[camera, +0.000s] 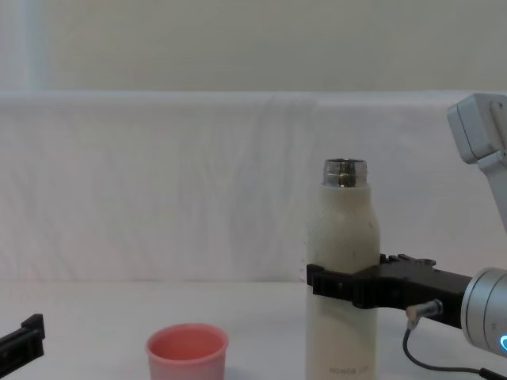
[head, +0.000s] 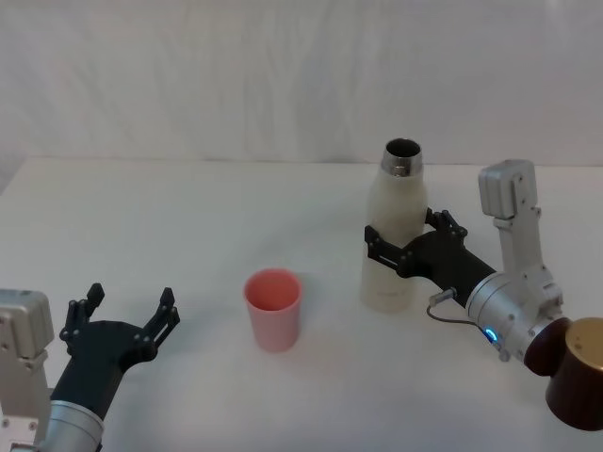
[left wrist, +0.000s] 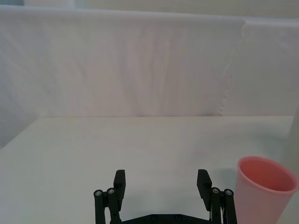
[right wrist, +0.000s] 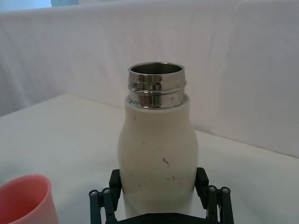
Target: Grasp the thermos with one hand and pour water into the cup lid.
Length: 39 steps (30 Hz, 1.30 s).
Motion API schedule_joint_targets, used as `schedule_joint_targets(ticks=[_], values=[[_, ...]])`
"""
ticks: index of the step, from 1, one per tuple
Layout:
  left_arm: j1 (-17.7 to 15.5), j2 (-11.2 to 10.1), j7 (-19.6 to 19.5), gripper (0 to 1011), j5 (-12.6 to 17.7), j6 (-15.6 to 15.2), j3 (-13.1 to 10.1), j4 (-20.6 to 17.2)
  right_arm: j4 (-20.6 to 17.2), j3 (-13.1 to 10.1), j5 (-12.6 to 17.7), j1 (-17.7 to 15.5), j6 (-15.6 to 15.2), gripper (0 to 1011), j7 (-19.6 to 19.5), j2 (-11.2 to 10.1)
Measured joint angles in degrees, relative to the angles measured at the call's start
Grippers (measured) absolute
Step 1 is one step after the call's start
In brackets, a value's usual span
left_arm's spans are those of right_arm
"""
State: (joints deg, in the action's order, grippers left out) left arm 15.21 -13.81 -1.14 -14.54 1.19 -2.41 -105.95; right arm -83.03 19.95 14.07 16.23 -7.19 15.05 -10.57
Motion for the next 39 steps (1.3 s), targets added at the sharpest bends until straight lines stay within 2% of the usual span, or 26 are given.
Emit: schedule_joint_targets(ticks=[39], values=[[0.0,0.0,0.0,1001,0.0,0.0,0.0,0.0,3.5,-0.3,-0.1,2.5,0.8,1000,0.6,1.2]])
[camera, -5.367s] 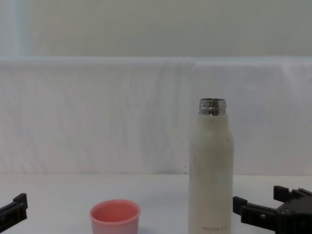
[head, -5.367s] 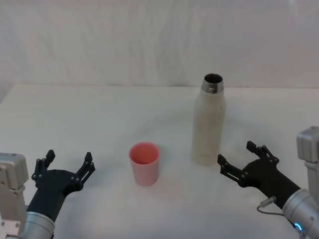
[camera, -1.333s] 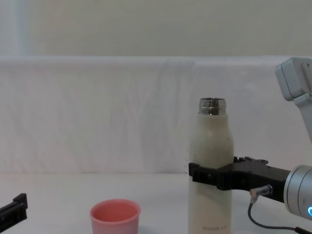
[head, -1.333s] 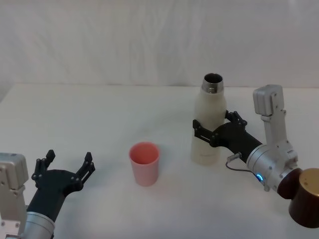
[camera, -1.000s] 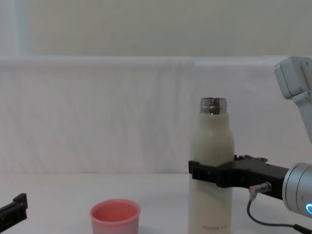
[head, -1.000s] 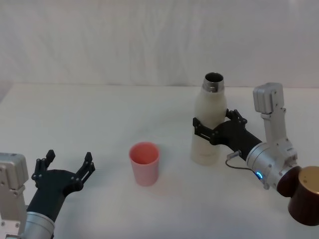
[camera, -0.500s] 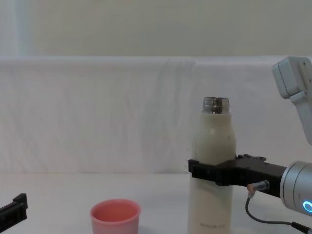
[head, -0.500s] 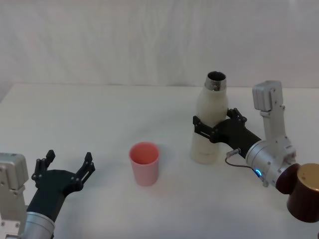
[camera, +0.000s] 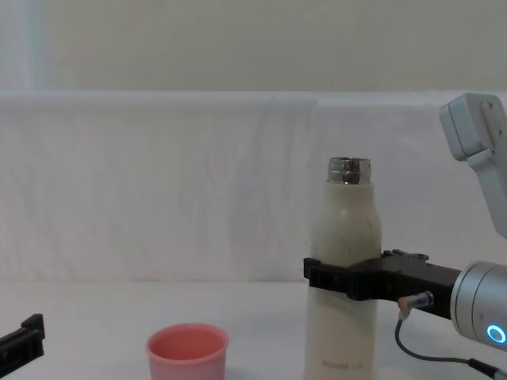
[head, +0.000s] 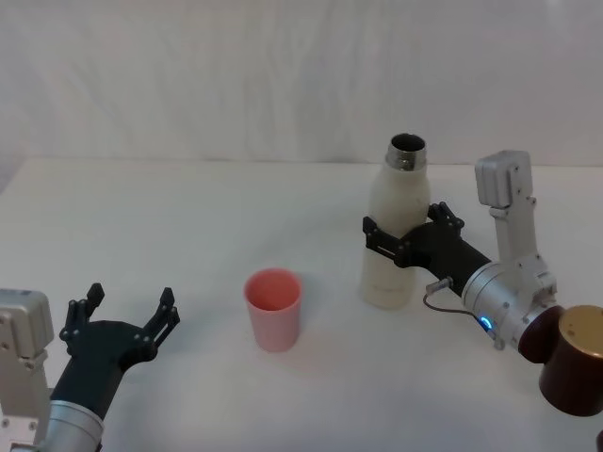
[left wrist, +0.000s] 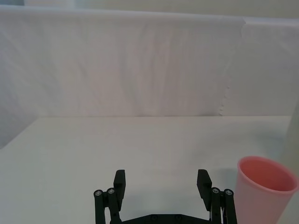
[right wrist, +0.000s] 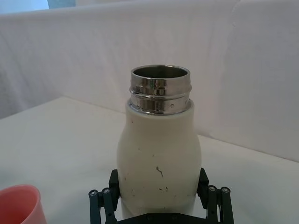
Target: Grasp the thermos with one hand and pour water into the cup lid.
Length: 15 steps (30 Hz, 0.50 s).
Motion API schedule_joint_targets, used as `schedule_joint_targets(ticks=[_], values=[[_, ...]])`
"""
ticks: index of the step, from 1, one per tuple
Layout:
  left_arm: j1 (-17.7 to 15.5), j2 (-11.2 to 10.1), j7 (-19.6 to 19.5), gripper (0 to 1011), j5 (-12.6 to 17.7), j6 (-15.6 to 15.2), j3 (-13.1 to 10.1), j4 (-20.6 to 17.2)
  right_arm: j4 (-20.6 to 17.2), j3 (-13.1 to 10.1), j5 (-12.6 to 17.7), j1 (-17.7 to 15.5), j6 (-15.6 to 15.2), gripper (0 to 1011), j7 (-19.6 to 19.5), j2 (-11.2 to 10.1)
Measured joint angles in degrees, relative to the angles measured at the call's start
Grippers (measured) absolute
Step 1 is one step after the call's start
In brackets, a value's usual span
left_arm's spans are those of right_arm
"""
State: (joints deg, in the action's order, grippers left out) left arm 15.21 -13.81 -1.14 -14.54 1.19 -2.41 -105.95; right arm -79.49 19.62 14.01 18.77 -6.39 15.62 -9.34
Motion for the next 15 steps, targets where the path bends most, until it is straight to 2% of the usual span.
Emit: schedule_joint_targets(ticks=[9,15], values=[[0.0,0.0,0.0,1001,0.0,0.0,0.0,0.0,0.4,0.0,0.3,0.2,0.2,1000,0.5,0.0],[0.0,0.0,0.0,1001,0.0,0.0,0.0,0.0,0.3,0.0,0.3,0.2,0.2,958,0.4,0.0]])
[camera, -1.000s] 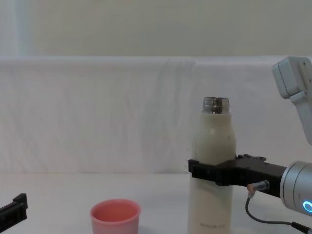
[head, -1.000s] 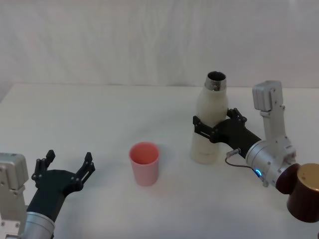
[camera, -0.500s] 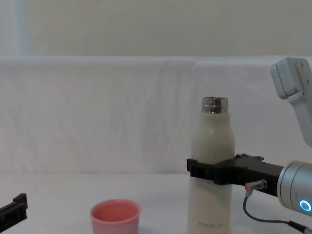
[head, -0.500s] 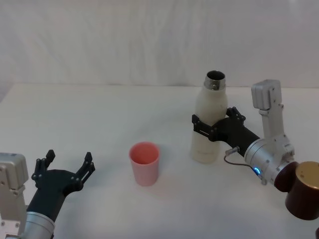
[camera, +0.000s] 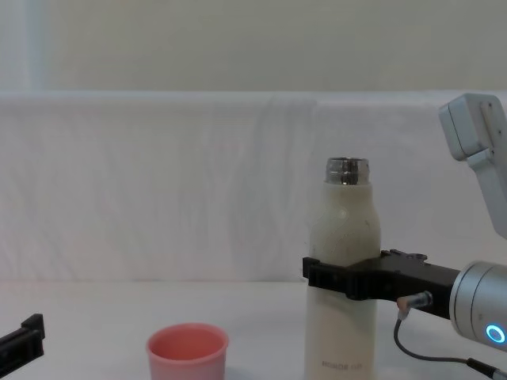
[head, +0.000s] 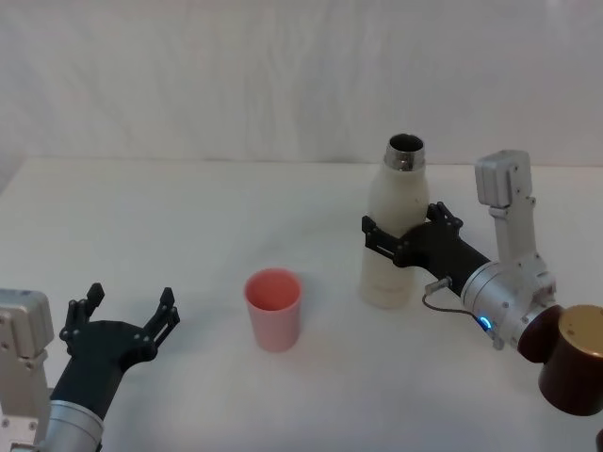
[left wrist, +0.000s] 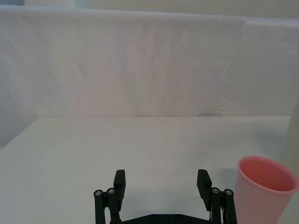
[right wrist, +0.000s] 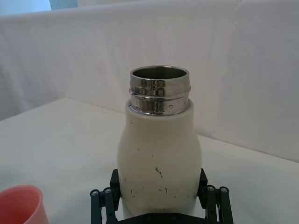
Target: Grasp the thermos with one hand and pour water into the cup lid.
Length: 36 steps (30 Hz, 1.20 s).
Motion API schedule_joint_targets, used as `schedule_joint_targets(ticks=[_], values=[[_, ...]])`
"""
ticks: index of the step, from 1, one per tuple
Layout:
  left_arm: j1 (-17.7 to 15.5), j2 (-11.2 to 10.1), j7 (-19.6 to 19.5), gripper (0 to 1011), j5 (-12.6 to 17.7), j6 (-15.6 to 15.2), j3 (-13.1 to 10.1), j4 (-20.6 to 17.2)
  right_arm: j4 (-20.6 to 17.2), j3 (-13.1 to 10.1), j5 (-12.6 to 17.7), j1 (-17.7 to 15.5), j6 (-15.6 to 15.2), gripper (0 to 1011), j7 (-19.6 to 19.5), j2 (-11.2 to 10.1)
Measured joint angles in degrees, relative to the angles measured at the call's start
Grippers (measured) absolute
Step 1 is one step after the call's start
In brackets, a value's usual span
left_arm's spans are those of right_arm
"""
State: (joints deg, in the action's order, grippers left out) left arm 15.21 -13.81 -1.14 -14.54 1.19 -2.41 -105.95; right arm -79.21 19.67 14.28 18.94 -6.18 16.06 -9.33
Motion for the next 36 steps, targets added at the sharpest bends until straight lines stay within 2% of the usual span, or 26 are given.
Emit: schedule_joint_targets(ticks=[20,28,36], values=[[0.0,0.0,0.0,1001,0.0,0.0,0.0,0.0,-1.0,-0.1,-0.2,-0.7,-0.1,957,-0.8,-0.2],[0.0,0.0,0.0,1001,0.0,0.0,0.0,0.0,-5.0,-0.4,-0.9,-2.8,0.0,957,-1.6,-1.0],[0.0,0.0,0.0,1001,0.0,0.0,0.0,0.0,-10.3,-0.2,-3.0,-5.2,-0.6,957,-2.2,-2.7]])
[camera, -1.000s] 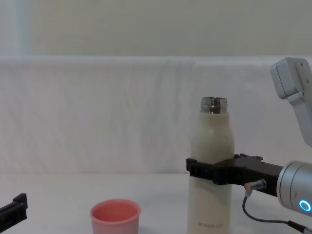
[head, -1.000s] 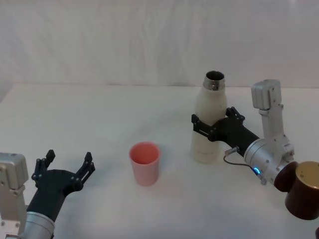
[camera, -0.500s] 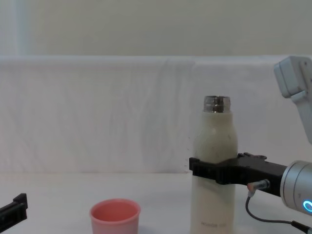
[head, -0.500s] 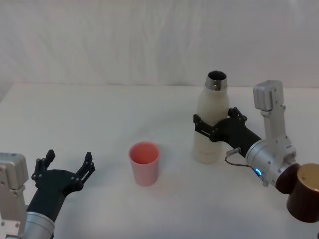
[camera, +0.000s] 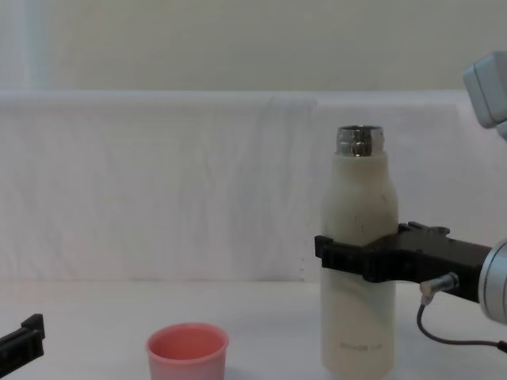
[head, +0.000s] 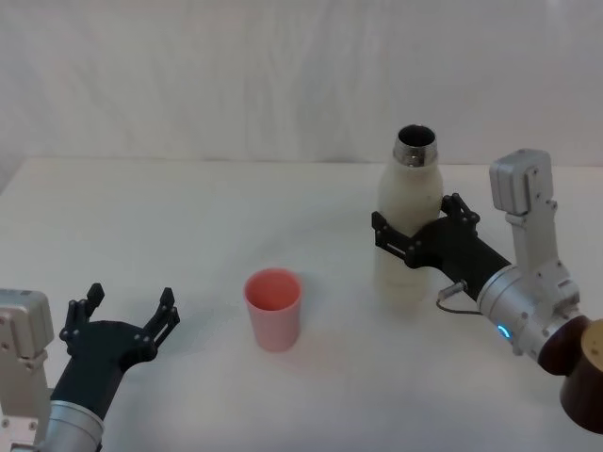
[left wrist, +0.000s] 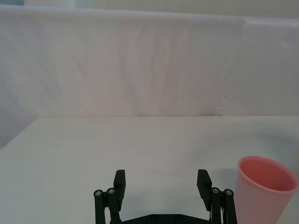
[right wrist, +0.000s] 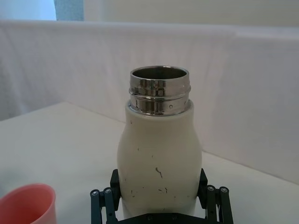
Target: Grasp the thermos with one hand and pour water into the cup lid.
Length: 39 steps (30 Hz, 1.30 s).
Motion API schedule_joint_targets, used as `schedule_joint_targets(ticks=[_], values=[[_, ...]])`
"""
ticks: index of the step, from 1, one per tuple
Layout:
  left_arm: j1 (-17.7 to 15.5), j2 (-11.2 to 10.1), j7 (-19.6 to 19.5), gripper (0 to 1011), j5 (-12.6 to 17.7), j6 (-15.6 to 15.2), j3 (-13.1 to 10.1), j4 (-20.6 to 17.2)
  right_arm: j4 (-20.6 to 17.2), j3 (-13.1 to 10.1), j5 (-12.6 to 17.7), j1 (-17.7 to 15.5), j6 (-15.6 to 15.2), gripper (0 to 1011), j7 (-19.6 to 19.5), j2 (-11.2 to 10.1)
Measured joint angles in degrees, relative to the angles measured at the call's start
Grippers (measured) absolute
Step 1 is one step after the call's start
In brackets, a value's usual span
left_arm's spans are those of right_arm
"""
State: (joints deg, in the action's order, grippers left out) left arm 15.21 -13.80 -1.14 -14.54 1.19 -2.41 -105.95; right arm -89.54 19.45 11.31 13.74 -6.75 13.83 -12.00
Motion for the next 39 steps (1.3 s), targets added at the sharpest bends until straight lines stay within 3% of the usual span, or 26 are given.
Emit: schedule_joint_targets(ticks=[6,14,29,39], values=[[0.0,0.0,0.0,1001,0.0,0.0,0.0,0.0,-2.8,0.6,-2.5,-1.0,-1.1,957,-0.1,-1.6],[0.0,0.0,0.0,1001,0.0,0.0,0.0,0.0,-5.1,3.1,-10.6,-1.5,-3.2,957,-1.2,-4.2],[0.0,0.0,0.0,1001,0.0,0.0,0.0,0.0,-5.2,6.2,-20.1,-0.7,-4.6,957,-1.4,-5.1],[0.0,0.0,0.0,1001,0.0,0.0,0.0,0.0,-4.0,10.2,-29.3,1.5,-5.8,957,-2.1,-5.4]])
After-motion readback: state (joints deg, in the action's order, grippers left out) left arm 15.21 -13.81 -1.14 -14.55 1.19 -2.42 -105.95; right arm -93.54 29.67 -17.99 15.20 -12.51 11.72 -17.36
